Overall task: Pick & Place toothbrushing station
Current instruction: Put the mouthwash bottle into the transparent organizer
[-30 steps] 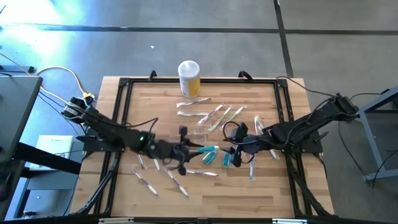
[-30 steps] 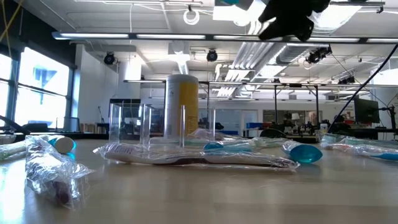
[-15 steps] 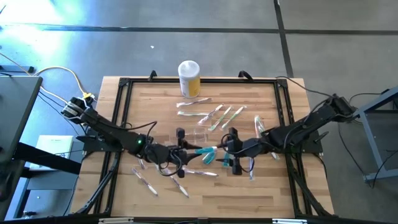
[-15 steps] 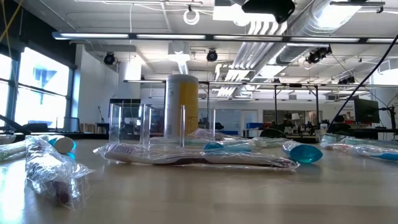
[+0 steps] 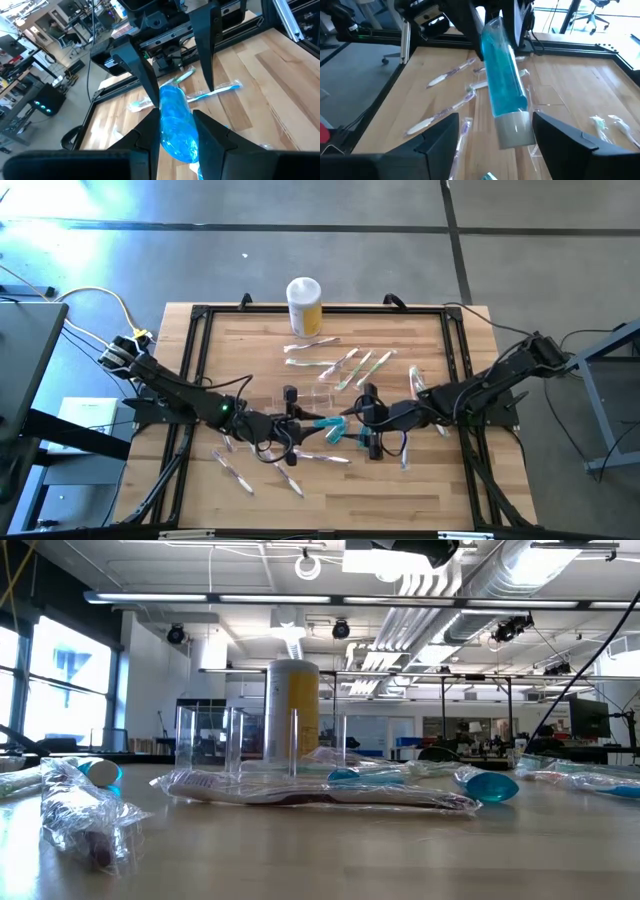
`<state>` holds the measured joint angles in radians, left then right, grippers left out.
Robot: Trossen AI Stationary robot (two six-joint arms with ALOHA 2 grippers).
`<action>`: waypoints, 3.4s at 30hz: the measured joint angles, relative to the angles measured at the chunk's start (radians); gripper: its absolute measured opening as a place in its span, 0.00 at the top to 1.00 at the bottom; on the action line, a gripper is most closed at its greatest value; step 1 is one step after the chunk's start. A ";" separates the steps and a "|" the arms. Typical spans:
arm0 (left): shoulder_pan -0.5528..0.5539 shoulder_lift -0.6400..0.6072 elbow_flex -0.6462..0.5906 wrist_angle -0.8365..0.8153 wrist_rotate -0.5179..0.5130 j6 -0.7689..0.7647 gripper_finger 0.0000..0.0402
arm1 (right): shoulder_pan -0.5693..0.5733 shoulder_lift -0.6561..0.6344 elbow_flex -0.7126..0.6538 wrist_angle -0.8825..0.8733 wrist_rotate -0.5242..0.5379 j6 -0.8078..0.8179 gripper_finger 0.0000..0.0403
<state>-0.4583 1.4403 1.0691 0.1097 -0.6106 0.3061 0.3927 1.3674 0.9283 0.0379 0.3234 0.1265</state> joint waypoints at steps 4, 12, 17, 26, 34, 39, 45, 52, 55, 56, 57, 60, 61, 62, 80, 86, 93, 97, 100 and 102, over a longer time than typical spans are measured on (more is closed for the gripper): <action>0.000 0.000 0.000 0.001 0.002 0.000 0.79 | 0.000 0.000 0.000 -0.004 -0.011 0.000 0.39; 0.000 0.000 0.000 0.010 0.001 0.000 0.79 | 0.000 0.000 0.000 -0.019 -0.009 0.000 0.39; 0.000 0.000 0.000 0.015 0.001 0.001 0.79 | -0.010 0.000 0.000 -0.021 -0.009 -0.001 0.48; 0.000 0.000 0.000 0.014 0.005 0.001 0.79 | -0.043 0.000 0.000 -0.020 -0.060 -0.026 0.78; 0.000 0.000 0.000 0.006 0.002 0.003 0.78 | -0.047 0.000 0.000 -0.020 -0.081 -0.045 0.78; 0.000 0.000 0.000 0.002 -0.002 0.003 0.56 | -0.047 0.000 0.000 -0.024 -0.085 -0.044 0.78; 0.000 0.000 0.000 -0.009 -0.002 -0.017 0.33 | -0.046 0.000 0.000 -0.044 -0.085 -0.044 0.78; 0.000 0.000 0.000 -0.105 -0.049 -0.048 0.26 | -0.046 0.000 0.000 -0.064 -0.062 -0.047 0.78; 0.000 0.000 0.000 -0.165 -0.055 -0.098 0.26 | -0.048 0.000 0.000 -0.070 -0.061 -0.048 0.78; 0.000 0.000 0.000 -0.187 -0.055 -0.116 0.26 | -0.048 0.000 0.000 -0.077 -0.059 -0.048 0.78; 0.000 0.000 0.000 -0.207 -0.055 -0.134 0.26 | -0.049 0.000 0.000 -0.085 -0.053 -0.045 0.78; 0.000 0.000 0.000 -0.270 -0.056 -0.186 0.26 | -0.048 0.000 0.000 -0.103 -0.031 -0.042 0.78; 0.000 0.000 0.000 -0.288 -0.059 -0.203 0.26 | -0.048 0.000 0.000 -0.110 -0.027 -0.041 0.78; 0.000 0.000 0.000 -0.306 -0.064 -0.216 0.26 | -0.048 0.000 0.000 -0.115 -0.024 -0.036 0.78; 0.000 -0.084 0.000 -0.737 -0.205 -0.444 0.26 | -0.107 0.000 0.000 -0.247 0.051 0.072 0.78; 0.000 -0.129 0.000 -0.853 -0.233 -0.580 0.26 | -0.108 0.000 0.000 -0.254 0.053 0.064 0.78; 0.000 -0.129 0.000 -0.804 -0.230 -0.565 0.26 | -0.108 0.000 0.000 -0.269 0.075 0.019 0.78; 0.000 -0.129 0.000 -0.793 -0.230 -0.518 0.26 | -0.108 0.000 0.000 -0.274 0.075 0.000 0.78; 0.000 -0.129 0.000 -0.794 -0.230 -0.481 0.26 | -0.108 0.000 0.000 -0.274 0.074 -0.004 0.78; 0.000 -0.129 0.000 -0.793 -0.230 -0.478 0.26 | -0.107 0.000 0.000 -0.275 0.070 -0.010 0.78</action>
<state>-0.4580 1.3109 1.0687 -0.6834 -0.8402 -0.1717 0.2854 1.3678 0.9283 -0.2367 0.3931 0.1167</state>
